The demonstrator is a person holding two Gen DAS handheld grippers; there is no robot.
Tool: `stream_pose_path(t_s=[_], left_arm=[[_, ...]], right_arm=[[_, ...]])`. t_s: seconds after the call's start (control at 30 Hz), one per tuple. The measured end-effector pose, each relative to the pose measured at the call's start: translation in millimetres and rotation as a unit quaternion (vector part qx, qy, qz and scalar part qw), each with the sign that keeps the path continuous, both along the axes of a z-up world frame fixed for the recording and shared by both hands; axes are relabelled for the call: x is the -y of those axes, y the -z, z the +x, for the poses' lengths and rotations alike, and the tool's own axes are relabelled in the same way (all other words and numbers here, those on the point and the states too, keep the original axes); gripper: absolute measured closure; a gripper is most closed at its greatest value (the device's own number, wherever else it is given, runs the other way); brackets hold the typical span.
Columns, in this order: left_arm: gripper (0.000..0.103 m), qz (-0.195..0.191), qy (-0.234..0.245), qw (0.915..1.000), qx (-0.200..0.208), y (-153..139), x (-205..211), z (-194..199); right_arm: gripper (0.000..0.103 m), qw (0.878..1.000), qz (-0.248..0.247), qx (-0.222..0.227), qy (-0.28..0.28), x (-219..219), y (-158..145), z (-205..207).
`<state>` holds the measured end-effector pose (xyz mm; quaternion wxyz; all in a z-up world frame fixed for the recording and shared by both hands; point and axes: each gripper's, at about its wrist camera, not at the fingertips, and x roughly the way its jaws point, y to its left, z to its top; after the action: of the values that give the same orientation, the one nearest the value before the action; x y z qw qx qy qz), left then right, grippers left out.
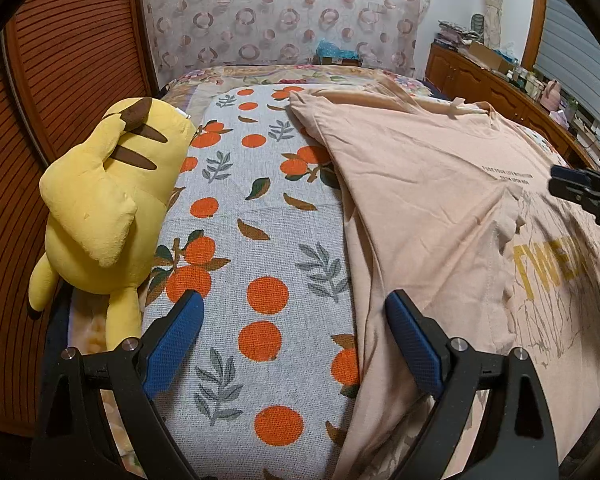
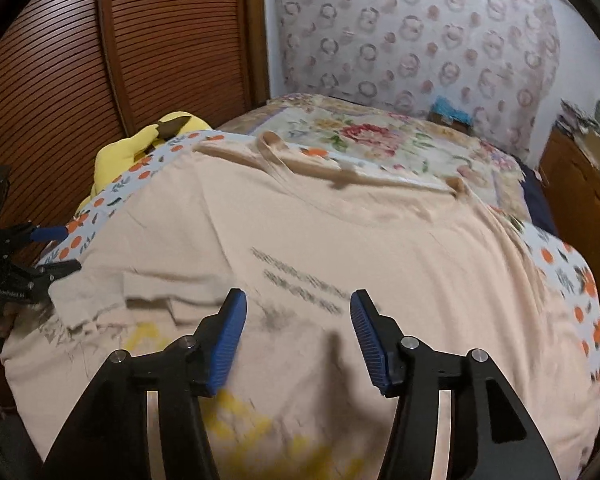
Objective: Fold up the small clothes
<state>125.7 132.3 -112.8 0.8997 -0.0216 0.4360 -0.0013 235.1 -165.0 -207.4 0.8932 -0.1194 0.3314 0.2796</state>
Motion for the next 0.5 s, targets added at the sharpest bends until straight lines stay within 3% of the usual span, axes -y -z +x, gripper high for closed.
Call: stream_pose_path(t_s=[0.5], left_arm=[[0.010, -0.017, 0.020, 0.9946, 0.101, -59, 30, -16]], right_arm=[[0.047, 0.990, 0.036, 0.021, 0.134, 113, -10, -63]])
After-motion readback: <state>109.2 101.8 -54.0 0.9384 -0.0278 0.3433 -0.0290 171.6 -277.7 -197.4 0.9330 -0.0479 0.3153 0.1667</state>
